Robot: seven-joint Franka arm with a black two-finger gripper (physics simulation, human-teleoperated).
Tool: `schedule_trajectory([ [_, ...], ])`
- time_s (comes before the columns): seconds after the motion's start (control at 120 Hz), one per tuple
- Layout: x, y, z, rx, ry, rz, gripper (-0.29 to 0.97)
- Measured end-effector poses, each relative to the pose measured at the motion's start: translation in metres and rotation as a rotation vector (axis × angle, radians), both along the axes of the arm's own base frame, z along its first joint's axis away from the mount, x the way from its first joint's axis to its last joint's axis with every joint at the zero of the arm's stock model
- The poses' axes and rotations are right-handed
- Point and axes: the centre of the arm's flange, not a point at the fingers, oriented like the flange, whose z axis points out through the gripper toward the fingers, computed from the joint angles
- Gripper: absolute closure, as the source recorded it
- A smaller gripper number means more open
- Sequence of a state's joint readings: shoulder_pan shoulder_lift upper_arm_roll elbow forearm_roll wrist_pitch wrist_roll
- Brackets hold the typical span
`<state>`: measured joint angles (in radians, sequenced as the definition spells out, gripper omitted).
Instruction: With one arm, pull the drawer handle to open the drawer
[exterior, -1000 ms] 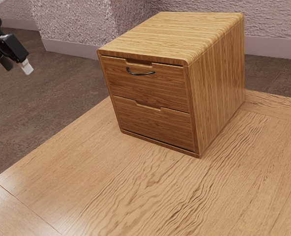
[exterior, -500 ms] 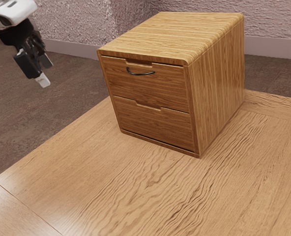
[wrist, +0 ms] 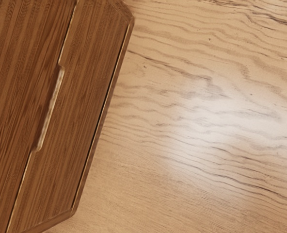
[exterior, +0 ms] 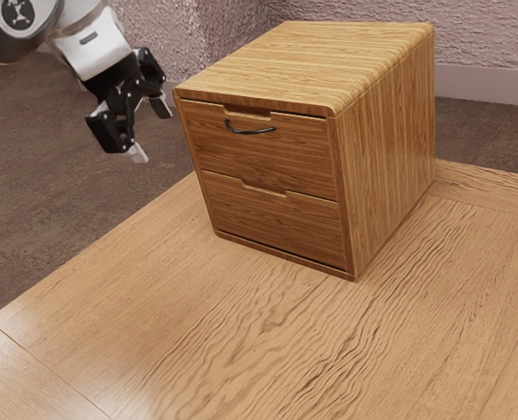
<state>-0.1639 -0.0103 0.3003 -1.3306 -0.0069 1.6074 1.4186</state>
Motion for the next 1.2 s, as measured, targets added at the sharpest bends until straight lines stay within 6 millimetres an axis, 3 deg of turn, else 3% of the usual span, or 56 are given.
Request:
schedule_trajectory([
  [0.125,0.021,-0.022,-0.01,0.046,-0.024,-0.088,0.03],
  [0.308,0.029,-0.045,-0.005,0.093,-0.083,-0.186,0.03],
  [0.425,0.033,-0.039,-0.003,0.126,-0.114,-0.204,0.03],
  [0.567,0.034,-0.012,-0.002,0.152,-0.128,-0.186,0.03],
  [0.658,0.041,0.001,-0.012,0.163,-0.114,-0.179,0.03],
  [0.933,0.047,-0.046,-0.011,0.175,-0.129,-0.293,0.03],
  [1.2,0.045,-0.026,-0.011,0.184,-0.123,-0.281,0.03],
])
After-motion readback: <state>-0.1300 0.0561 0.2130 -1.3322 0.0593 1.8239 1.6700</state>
